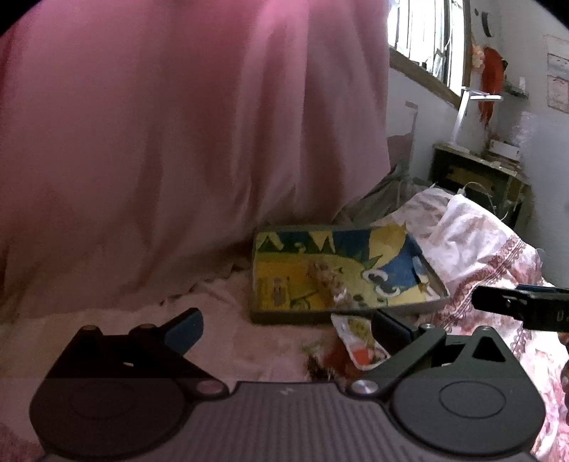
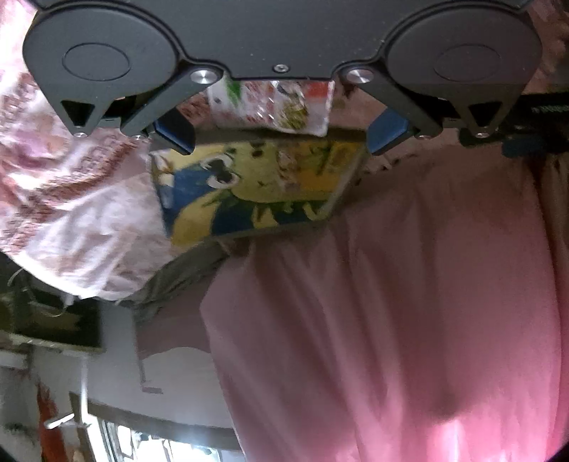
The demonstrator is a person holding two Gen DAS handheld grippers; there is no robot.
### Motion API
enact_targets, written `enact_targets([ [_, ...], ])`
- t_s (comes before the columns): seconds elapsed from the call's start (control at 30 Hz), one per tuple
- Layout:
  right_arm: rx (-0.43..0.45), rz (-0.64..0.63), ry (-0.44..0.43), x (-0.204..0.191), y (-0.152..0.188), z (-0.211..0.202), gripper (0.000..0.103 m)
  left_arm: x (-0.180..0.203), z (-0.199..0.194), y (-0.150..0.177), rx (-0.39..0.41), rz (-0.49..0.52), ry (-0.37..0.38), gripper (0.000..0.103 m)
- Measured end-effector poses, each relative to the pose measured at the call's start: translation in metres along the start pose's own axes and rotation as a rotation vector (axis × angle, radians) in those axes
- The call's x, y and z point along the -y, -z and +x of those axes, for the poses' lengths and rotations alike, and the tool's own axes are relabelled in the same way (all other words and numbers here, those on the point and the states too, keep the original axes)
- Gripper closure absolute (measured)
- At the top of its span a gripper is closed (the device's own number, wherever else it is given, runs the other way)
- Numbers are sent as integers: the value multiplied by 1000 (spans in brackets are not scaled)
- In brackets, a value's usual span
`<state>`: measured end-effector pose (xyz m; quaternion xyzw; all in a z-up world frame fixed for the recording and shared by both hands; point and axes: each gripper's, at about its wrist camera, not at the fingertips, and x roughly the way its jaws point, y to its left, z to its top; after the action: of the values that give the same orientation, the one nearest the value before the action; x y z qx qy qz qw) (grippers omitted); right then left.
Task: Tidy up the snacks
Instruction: 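Move both tools back over the remaining snack pile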
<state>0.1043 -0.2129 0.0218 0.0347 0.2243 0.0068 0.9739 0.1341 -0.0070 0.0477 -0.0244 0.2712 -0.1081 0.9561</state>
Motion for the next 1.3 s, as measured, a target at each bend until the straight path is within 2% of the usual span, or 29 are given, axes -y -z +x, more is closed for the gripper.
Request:
enact_targets([
  [0.2, -19, -42, 54, -10, 32, -23, 0, 2, -21, 24, 16, 20, -23, 0],
  [0.3, -29, -31, 77, -15, 44, -29, 0, 5, -30, 34, 14, 75, -16, 0],
  [0.43, -33, -80, 86, -23, 53, -39, 0, 14, -39, 44, 22, 152, -6, 0],
  [0.67, -111, -115, 92, -27, 67, -40, 0, 38, -33, 59, -94, 307, 41, 0],
  [0.8, -160, -113, 79, -26, 71, -31, 0, 47, -28, 66, -130, 367, 53, 0],
  [0.97, -242, -104, 66, -24, 76, -17, 0, 51, -17, 71, -182, 383, 35, 0],
  [1.3, -347, -47, 85, -15, 83, 0, 0, 40, 10, 73, -326, 342, -52, 0],
])
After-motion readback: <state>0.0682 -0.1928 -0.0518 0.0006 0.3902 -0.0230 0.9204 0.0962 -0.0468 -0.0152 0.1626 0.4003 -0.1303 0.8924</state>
